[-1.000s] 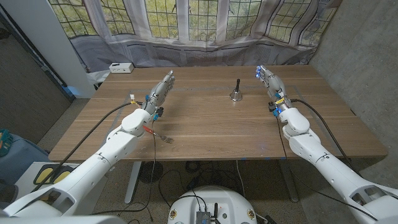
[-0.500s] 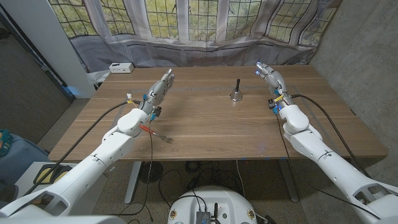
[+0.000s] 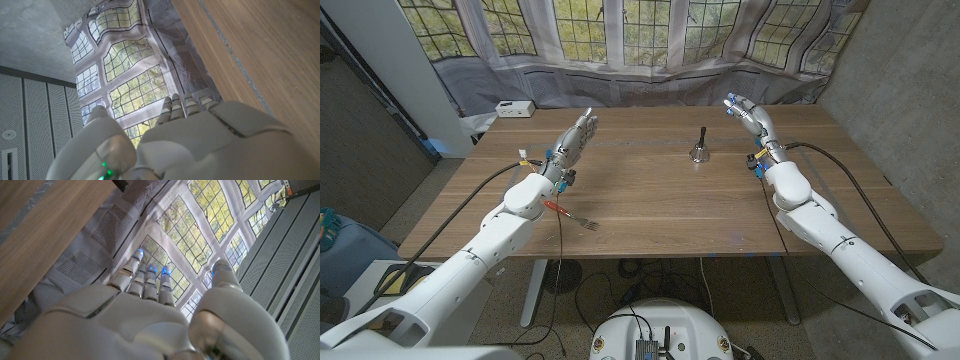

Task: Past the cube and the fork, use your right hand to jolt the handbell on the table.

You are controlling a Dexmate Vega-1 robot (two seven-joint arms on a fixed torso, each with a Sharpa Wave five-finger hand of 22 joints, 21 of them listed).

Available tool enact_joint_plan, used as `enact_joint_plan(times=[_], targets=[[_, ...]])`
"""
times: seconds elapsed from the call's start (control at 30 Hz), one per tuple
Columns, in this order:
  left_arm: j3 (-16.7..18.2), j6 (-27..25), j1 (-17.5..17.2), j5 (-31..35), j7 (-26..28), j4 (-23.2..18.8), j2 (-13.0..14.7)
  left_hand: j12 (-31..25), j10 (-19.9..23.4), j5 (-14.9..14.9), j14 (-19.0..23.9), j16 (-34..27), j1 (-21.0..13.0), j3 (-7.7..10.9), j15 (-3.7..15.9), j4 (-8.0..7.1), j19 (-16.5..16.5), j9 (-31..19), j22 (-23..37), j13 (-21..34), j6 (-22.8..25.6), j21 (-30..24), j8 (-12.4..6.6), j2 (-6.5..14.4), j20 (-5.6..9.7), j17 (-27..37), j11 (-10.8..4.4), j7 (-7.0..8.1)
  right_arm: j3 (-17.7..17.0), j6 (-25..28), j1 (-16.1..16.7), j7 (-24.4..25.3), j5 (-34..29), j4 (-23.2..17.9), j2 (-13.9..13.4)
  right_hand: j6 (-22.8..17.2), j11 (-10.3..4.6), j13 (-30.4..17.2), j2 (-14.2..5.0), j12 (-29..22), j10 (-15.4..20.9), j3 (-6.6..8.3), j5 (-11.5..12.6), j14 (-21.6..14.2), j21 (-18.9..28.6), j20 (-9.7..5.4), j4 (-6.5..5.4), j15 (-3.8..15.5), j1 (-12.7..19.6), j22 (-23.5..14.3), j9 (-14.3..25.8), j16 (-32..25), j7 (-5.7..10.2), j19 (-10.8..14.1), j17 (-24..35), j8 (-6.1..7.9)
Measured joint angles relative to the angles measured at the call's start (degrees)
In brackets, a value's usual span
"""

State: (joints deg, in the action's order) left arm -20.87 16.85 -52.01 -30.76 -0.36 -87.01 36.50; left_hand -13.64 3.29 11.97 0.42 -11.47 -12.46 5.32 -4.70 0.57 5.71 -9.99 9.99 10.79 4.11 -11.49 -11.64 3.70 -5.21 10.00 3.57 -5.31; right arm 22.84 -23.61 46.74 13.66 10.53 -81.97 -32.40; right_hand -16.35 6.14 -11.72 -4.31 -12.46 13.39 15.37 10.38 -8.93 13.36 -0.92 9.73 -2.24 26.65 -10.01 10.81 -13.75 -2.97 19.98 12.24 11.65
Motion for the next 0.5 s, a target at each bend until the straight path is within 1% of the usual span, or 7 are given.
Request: enact_joint_plan(times=[0.1,0.17,0.2,0.23,0.3,0.37,0.5], targets=[[0.04,0.41,0.14,-0.10,-0.29,0.33,-0.09,0.00,0.00,0.00,0.00,0.00,0.00,0.00,0.00,0.00,0.00,0.00,0.00,0.00,-0.01,0.00,0.00,0.00,0.00,0.00,0.00,-0.01,0.29,0.79,-0.35,0.61,-1.25,-0.43,-0.19,0.00,0.00,0.00,-0.02,0.00,0.00,0.00,0.00,-0.83,0.30,0.33,0.00,-0.22,0.62,0.00,0.00,-0.26,0.00,1.15,0.00,-0.21],[0.08,0.77,0.23,-0.13,-0.43,0.58,-0.17,0.00,0.00,0.00,0.00,0.00,-0.02,0.00,0.00,0.00,0.00,0.00,0.00,0.00,0.24,0.00,0.00,-0.02,0.00,0.00,0.00,0.16,0.48,1.50,-0.59,1.06,-2.02,-0.82,-0.37,0.31,0.01,0.00,0.12,0.00,0.02,0.24,0.00,-1.41,0.57,0.58,-0.24,-0.41,0.87,0.00,0.00,-0.27,-0.31,2.08,0.00,-0.21],[0.08,0.93,0.23,-0.13,-0.45,0.58,-0.17,0.00,0.00,0.00,0.00,0.00,-0.29,0.00,0.00,0.00,0.00,0.00,0.00,0.00,0.56,0.00,0.00,-0.29,0.00,0.00,0.00,-0.16,0.55,1.50,-0.68,1.06,-2.02,-0.99,-0.46,0.40,0.09,0.00,0.13,0.00,0.09,0.24,0.00,-1.84,0.64,0.69,-0.24,-0.41,0.91,0.00,0.00,-0.58,-0.41,2.45,0.07,-0.21],[0.12,1.21,0.30,-0.14,-0.48,0.78,-0.30,0.00,0.00,0.00,0.35,0.00,-0.30,0.11,-0.07,0.11,0.00,0.00,0.00,0.00,0.78,0.00,0.00,-0.30,0.00,0.00,0.00,-0.05,0.62,2.17,-0.80,1.44,-2.76,-1.26,-0.59,0.40,0.22,0.00,-0.16,0.00,0.22,0.24,0.00,-2.23,0.66,0.83,-0.24,-0.40,1.20,0.00,0.00,-0.74,-0.40,2.87,0.13,-0.21],[0.13,1.56,0.33,-0.13,-0.53,0.93,-0.45,0.00,0.23,0.00,0.62,0.00,-0.30,0.25,0.21,0.25,0.00,0.00,0.00,0.00,1.13,0.00,0.00,-0.30,0.00,0.00,0.22,-0.11,0.75,2.92,-1.00,1.84,-3.57,-1.66,-0.81,0.75,0.61,0.00,0.14,0.00,0.67,0.23,0.00,-2.62,0.85,0.74,-0.24,-0.36,1.50,0.00,0.00,-0.93,-0.14,3.60,0.17,-0.44],[0.13,1.82,0.43,-0.09,-0.57,1.21,-0.61,0.00,0.53,-0.33,0.62,0.00,-0.40,0.25,0.21,0.25,-0.25,0.00,0.00,0.00,1.13,0.00,-0.01,-0.20,-0.24,0.00,-0.08,-0.11,0.81,3.38,-1.12,2.02,-3.96,-1.92,-0.98,1.02,0.62,-0.01,0.23,0.00,1.05,0.23,0.00,-2.96,0.85,0.82,-0.25,-0.31,1.58,0.00,0.00,-1.11,-0.41,3.68,0.17,-0.44],[0.13,2.29,0.78,0.01,-0.76,1.68,-0.96,0.00,0.53,-0.33,0.83,0.00,-0.60,0.25,0.00,0.25,-0.25,0.00,0.00,0.00,1.13,0.00,-0.01,0.00,-0.24,0.00,-0.08,-0.11,0.99,4.71,-1.50,2.47,-4.93,-2.66,-1.46,0.70,0.83,0.00,0.52,0.00,1.27,0.23,0.00,-2.96,0.85,1.13,-0.25,-0.31,1.88,0.01,0.00,-1.11,-0.72,4.00,0.38,-0.44]])
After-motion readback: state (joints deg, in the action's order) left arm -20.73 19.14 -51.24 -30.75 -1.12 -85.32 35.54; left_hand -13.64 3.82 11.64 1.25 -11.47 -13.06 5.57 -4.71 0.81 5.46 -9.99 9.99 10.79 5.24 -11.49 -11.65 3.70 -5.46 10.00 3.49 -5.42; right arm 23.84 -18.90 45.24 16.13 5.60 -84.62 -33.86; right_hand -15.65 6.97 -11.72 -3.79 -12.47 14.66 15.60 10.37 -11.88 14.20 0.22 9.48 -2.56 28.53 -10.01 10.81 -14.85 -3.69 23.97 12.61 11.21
